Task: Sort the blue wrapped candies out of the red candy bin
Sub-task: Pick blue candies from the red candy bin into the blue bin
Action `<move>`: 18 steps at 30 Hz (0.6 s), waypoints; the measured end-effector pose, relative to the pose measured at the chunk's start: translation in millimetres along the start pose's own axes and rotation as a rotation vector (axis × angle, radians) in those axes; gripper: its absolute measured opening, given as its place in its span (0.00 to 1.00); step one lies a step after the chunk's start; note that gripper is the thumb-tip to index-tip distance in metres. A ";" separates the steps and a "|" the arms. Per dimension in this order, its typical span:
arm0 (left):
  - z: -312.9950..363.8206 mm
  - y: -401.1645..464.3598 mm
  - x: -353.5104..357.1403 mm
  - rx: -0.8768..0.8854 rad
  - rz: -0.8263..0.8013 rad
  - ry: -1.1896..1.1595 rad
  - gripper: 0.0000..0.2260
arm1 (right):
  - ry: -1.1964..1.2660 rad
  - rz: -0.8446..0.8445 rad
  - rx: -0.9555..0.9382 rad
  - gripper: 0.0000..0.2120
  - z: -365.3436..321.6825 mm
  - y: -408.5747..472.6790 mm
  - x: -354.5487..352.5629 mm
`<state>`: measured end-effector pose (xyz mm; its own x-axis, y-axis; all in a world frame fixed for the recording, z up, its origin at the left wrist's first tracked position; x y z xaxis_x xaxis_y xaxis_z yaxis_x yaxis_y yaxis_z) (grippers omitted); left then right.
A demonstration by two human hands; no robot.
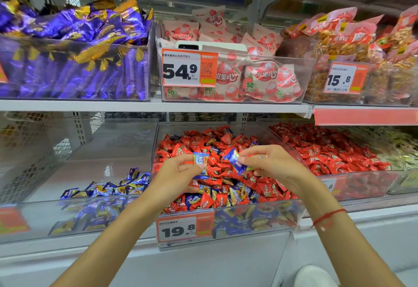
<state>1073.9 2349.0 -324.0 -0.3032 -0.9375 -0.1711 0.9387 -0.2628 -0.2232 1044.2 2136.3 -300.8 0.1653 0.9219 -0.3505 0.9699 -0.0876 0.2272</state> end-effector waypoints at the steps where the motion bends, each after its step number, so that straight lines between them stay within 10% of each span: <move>1: 0.8 -1.0 0.8 -0.001 0.001 0.002 0.19 | 0.091 -0.027 -0.006 0.08 -4.8 -2.0 3.4; 13: 20.5 -18.5 -80.3 0.259 0.200 0.143 0.03 | 0.164 -0.182 -0.169 0.08 -53.9 21.7 103.2; 18: -9.2 -3.1 -155.4 0.122 0.635 0.422 0.06 | -0.312 -0.114 -0.413 0.11 -71.4 50.9 171.9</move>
<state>1116.6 2497.6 -305.5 0.2857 -0.7567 -0.5880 0.9576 0.2499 0.1436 1109.3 2317.3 -284.6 0.1692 0.7555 -0.6330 0.8441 0.2204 0.4887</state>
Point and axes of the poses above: each hand's wrist, its own y-axis towards the middle knuckle, its own x-axis out of the palm, z = x × y, the point moved 2 cm from there along y, towards the middle knuckle, and after that the axes turned 15 degrees about -x, right-handed, at the moved point
